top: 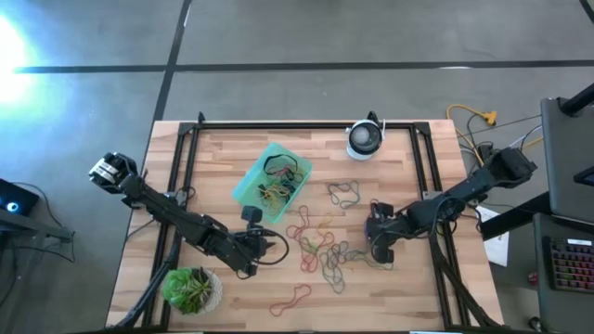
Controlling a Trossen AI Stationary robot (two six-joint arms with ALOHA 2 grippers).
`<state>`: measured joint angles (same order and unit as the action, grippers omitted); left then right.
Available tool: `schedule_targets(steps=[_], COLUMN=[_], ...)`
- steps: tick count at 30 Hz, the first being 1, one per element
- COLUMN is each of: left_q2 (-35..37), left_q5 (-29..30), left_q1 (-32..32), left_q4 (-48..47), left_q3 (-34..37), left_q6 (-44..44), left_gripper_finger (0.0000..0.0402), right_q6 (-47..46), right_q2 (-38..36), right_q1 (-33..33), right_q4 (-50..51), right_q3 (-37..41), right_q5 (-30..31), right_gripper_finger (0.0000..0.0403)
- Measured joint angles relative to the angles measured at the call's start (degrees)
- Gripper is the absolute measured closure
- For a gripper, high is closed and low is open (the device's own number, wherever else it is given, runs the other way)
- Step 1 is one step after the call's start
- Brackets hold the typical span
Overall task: Pick and place rubber bands into bin
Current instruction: Put the red rubber band into the green bin
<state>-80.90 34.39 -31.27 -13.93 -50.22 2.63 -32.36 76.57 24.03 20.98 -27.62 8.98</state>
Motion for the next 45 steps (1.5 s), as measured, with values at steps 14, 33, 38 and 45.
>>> schedule_targets(steps=[14, 33, 38, 45], left_q2=[0.0, 0.0, 0.0, 0.0], left_q5=[0.0, 0.0, 0.0, 0.0], left_q1=[0.0, 0.0, 0.0, 0.0], left_q4=[0.0, 0.0, -0.1, 0.0], left_q3=[0.0, 0.5, 0.6, 0.7], left_q6=[0.0, 0.0, 0.0, 0.0], left_gripper_finger=[0.0313, 0.0313, 0.0313, 0.0313], right_q6=[1.5, 15.8, 22.6, 30.3], right_q2=[0.0, -2.2, -2.2, -2.2], right_q1=[0.6, 0.9, 0.8, 0.8], right_q4=[2.1, 13.4, 13.1, 12.6], right_q3=[-1.1, -17.7, -21.7, -27.4], right_q5=[1.6, 15.9, 23.3, 31.7], right_gripper_finger=[0.0394, 0.0394, 0.0394, 0.0394])
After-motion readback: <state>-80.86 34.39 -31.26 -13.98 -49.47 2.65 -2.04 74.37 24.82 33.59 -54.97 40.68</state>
